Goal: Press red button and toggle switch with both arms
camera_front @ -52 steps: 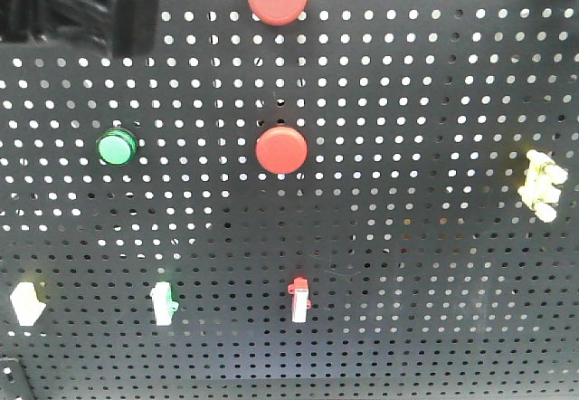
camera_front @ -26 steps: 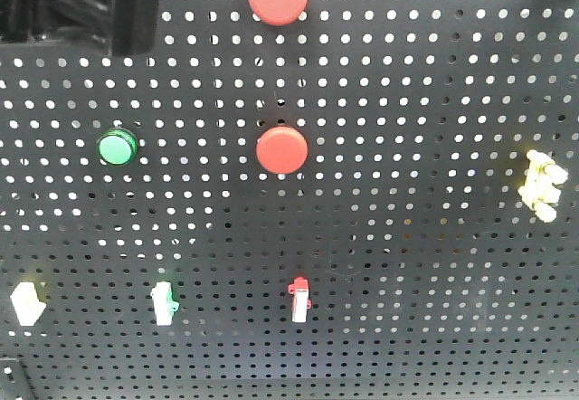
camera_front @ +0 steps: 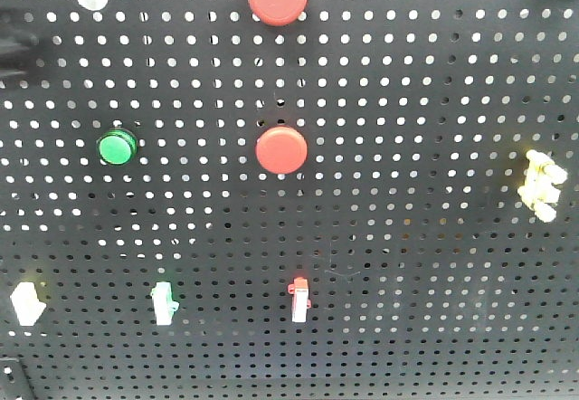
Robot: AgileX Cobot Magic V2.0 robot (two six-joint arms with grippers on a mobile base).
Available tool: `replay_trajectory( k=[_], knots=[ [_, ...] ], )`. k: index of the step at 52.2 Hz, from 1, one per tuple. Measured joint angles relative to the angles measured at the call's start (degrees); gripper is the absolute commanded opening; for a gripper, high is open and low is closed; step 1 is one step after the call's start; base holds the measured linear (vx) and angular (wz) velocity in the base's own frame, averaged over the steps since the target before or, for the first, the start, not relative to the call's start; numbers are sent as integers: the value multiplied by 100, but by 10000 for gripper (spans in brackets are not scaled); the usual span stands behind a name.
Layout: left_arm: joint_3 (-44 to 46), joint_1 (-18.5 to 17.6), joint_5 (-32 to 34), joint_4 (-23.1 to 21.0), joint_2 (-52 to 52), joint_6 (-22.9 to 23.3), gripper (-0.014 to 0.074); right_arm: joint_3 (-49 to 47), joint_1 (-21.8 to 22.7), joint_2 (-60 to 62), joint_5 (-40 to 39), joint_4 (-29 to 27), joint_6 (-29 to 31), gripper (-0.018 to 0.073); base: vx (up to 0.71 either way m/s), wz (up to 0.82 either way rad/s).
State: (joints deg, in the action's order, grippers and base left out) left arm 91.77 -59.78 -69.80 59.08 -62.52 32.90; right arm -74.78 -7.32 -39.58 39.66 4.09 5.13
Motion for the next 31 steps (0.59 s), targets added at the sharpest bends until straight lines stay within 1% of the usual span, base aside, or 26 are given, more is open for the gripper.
replay_trajectory(
  k=[8, 15, 22, 31],
  knots=[
    [-1097, 0, 43, -21, 878, 74, 1, -6, 0, 247, 194, -6, 0, 0, 0, 0],
    [-1667, 0, 100, -197, 1449, 78, 1, -6, 0, 345, 319, -20, -5, 0, 0, 0],
    [-1860, 0, 81, -435, 1845, 78, 1, -6, 2, 347, 371, -20, -5, 0, 0, 0],
    [-1874, 0, -180, -841, 2163, 78, 1, -6, 2, 347, 383, -25, -5, 0, 0, 0]
  ],
)
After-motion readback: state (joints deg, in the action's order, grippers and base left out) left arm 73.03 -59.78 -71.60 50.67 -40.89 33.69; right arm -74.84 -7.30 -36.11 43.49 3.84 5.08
